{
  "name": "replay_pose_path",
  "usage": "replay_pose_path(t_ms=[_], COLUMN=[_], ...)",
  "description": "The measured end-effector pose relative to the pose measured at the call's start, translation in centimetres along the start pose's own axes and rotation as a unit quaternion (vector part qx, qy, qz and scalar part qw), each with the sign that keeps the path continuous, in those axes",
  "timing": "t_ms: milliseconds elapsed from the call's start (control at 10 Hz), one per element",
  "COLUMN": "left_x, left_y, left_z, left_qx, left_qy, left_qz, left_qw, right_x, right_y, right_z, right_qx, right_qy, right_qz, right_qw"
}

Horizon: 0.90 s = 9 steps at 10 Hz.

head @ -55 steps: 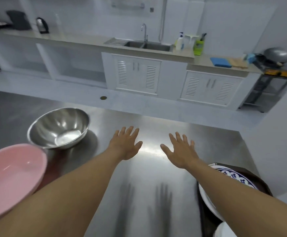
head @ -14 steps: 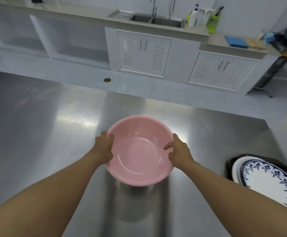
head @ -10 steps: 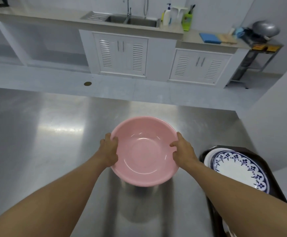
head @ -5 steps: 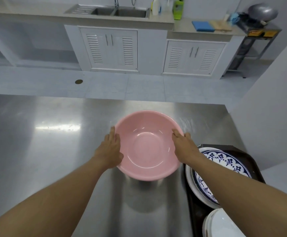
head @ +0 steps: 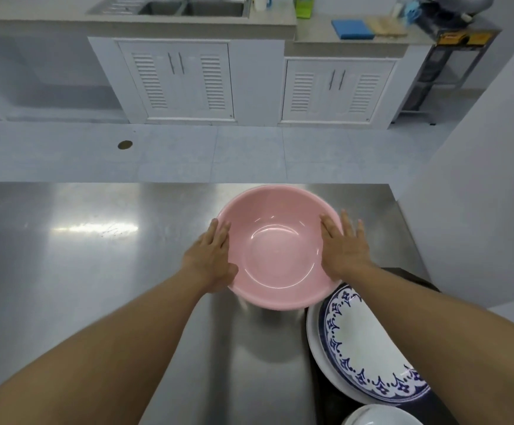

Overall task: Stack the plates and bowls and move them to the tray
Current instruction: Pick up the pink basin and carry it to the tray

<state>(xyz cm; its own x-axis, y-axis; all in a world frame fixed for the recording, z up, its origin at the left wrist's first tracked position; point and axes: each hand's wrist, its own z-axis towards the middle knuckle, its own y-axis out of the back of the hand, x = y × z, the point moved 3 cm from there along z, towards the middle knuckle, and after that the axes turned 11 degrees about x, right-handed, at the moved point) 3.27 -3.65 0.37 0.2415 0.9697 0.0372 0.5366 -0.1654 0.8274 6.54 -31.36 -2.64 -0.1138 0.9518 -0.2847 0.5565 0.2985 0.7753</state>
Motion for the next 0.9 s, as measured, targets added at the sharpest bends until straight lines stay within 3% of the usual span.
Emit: replay_pose_path(t_ms=[400,600,800,900], left_x=[-7.8,-11.5,-14.3,-14.3], left_y=[4.8,6.4,7.1,7.6], left_z=[5.7,7.6,8.7,8.7], left_qx=[-0.051,-0.026,-0.058,-0.024], left_qy=[-0.026,-0.075,-0.091,-0.105], left_qz=[-0.03,0.022,-0.024,0.068], left_qw=[0.998,0.997,0.994,0.992], right_x=[-8.7,-12.7,-15.1,-15.1], right_y=[0.3,0.0,-1.6,-1.4], right_z=[4.3,4.6,4.8,4.0], right_qx=[-0.021,0.005,0.009,0.017], right_qy=[-0.079,-0.112,-0.142,-0.136], right_qz=[0.062,0.089,0.086,0.084], right_qw=[0.995,0.99,0.986,0.987])
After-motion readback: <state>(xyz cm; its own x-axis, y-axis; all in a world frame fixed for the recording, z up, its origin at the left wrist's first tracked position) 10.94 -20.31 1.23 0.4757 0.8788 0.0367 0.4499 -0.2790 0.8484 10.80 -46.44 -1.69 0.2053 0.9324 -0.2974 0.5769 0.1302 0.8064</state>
